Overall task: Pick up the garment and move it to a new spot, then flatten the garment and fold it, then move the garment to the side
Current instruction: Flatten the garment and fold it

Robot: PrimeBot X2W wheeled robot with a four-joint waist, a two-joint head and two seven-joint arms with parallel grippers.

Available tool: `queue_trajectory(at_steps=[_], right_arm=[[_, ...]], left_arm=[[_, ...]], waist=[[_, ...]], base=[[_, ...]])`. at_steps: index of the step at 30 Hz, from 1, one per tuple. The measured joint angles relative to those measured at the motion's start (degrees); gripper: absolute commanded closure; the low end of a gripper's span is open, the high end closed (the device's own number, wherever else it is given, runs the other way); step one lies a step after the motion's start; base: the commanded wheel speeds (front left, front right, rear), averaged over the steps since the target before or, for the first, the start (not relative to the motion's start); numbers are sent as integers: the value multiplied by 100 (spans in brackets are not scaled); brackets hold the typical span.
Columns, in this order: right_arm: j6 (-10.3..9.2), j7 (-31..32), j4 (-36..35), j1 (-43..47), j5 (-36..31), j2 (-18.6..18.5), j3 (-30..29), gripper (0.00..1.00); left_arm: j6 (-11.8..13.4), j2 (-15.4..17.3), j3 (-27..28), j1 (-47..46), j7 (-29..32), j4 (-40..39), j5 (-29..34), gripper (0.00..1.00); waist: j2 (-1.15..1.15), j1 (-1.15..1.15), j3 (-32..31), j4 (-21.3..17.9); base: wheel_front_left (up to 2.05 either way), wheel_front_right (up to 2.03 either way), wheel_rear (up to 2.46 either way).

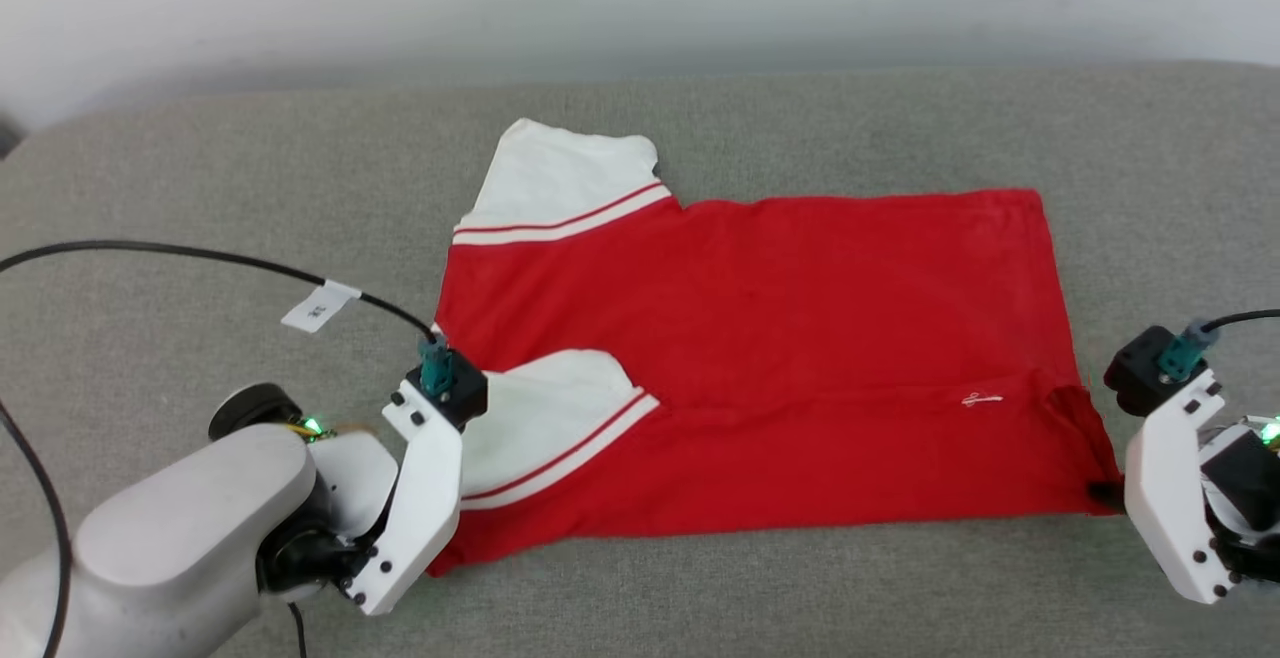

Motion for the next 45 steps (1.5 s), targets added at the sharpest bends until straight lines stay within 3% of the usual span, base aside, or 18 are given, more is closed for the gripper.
queue_trajectory(at_steps=[13, 21, 22, 23, 24, 29, 35, 41, 45], right_arm=[[2, -290, -651, 977, 586, -779, -113, 100], [3, -308, -294, 1462, 639, -624, -236, 100], [2, -320, -224, 1488, 623, -559, -260, 100], [2, -366, -153, 1521, 586, -491, -281, 63], [2, -413, -104, 1539, 557, -434, -298, 0], [1, -1002, -42, 1539, 274, -302, -633, 0], [1, -2461, 141, 1538, -321, -97, -1526, 0], [1, -3995, 322, 1662, -1167, 597, -2825, 0], [1, -4697, -9, 1818, -1840, 1171, -3706, 0]], left_arm=[[81, 495, -127, 677, -52, -594, -278, 100], [176, 453, -210, 1011, -58, -695, -207, 100], [182, 435, -211, 1031, -91, -680, -183, 93], [183, 410, -212, 1041, -154, -658, -140, 0], [191, 385, -209, 1050, -220, -634, -103, 0], [234, 447, 0, 1001, -549, -648, -70, 0], [263, 537, 424, 507, -1352, -744, 405, 0], [541, 257, 818, -5, -2327, -289, 1013, 0], [635, 91, 1010, -413, -2616, 90, 1218, 0]], waist=[[0, 0, -550, -57], [0, 0, -478, -59], [0, 0, -462, -58], [0, 0, -452, -52], [0, 0, -449, -44], [0, 0, -538, -13], [0, 0, -687, 26], [0, 0, -647, -92], [0, 0, -479, -233]], base=[[0, 0, 0], [0, 0, 0], [0, 0, 0], [0, 0, 0], [0, 0, 0], [0, 0, 0], [0, 0, 0], [0, 0, 0], [0, 0, 0]])
